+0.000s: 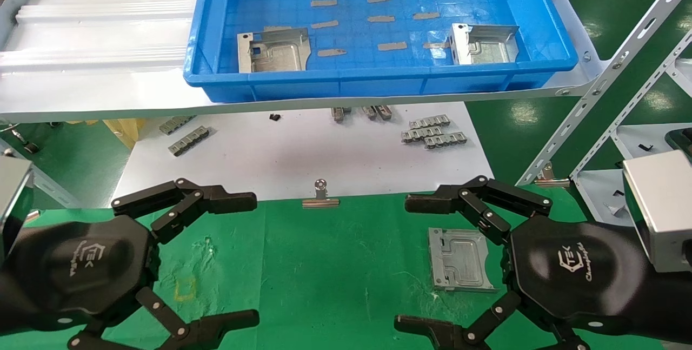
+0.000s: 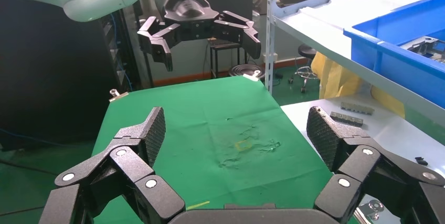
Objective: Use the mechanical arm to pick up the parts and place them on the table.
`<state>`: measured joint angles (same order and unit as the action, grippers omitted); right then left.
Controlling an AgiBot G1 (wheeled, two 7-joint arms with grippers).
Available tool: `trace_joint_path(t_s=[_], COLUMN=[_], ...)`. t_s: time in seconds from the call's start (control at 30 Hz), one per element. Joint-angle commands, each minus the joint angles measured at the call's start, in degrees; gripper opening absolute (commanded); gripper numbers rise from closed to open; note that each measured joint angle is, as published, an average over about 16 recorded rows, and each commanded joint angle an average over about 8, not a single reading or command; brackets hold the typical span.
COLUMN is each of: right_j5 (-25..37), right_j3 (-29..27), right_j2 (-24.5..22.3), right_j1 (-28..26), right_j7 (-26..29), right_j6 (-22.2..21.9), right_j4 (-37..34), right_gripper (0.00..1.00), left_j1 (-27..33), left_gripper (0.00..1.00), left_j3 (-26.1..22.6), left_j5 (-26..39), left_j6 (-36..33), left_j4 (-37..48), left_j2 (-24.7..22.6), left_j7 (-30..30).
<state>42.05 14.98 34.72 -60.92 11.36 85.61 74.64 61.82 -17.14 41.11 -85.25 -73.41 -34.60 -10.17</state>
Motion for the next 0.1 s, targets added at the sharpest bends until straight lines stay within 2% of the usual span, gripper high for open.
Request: trace_joint_path(t_s=[0.03,0.1], right_j5=[0.0,0.0], right_j3=[0.3,0.4], right_j2=[0.1,0.1], right_j1=[-0.2,-0.2], right_j7=[-0.2,-0.2], right_j6=[0.0,0.0], right_j4=[-0.3,-0.4], right_gripper=[1.0,1.0], left_j1=[0.0,0.0], left_gripper=[1.0,1.0], left_j3=[0.0,0.0], left_j5=[0.0,0.0], left_j6=[0.0,0.0], left_j4=[0.0,0.0], left_j2=[0.0,0.0], left_j7=[0.0,0.0])
